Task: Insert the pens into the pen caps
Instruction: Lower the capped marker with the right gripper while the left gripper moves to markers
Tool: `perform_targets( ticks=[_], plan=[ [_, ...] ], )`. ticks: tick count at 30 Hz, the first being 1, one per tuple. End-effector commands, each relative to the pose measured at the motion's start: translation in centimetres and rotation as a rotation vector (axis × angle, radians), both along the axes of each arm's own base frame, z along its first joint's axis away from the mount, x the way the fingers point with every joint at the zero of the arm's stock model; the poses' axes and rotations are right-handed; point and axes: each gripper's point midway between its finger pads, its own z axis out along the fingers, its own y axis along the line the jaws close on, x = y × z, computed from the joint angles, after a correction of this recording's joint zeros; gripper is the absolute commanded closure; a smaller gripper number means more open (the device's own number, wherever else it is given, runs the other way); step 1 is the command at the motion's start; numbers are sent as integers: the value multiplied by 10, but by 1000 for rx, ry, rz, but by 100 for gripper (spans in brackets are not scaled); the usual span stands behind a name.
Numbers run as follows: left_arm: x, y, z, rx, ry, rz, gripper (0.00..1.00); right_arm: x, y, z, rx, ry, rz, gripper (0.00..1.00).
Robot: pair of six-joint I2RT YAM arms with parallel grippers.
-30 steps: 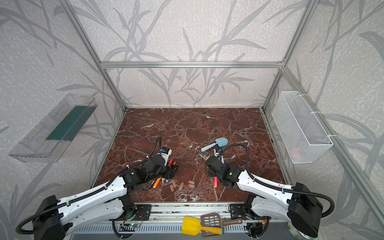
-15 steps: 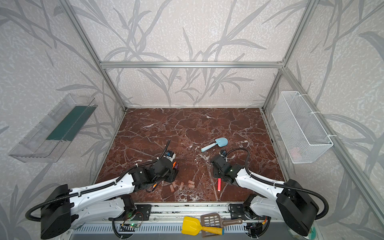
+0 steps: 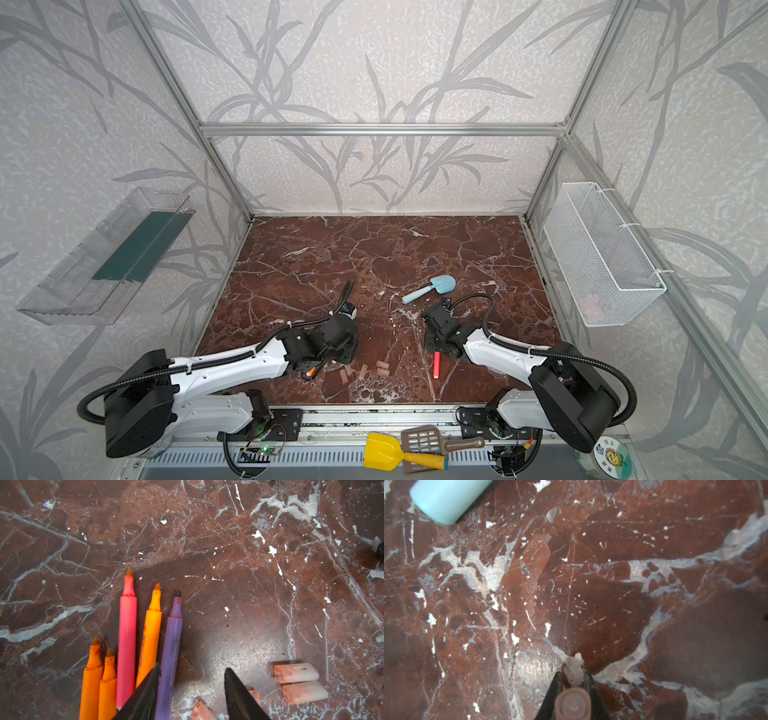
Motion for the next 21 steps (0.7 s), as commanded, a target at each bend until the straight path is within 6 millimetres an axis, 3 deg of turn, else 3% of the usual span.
perform_targets(
  ticks=[1, 9, 21],
  plan=[
    [3, 1, 1, 53, 11, 13, 50, -3, -6, -10, -35, 49, 3, 76],
    [5, 11, -14, 178, 55, 32, 57, -1, -9, -8, -68, 71, -7, 73],
    [1, 10, -27, 195, 91, 27, 62, -3, -17, 32, -24, -19, -25, 68]
  ],
)
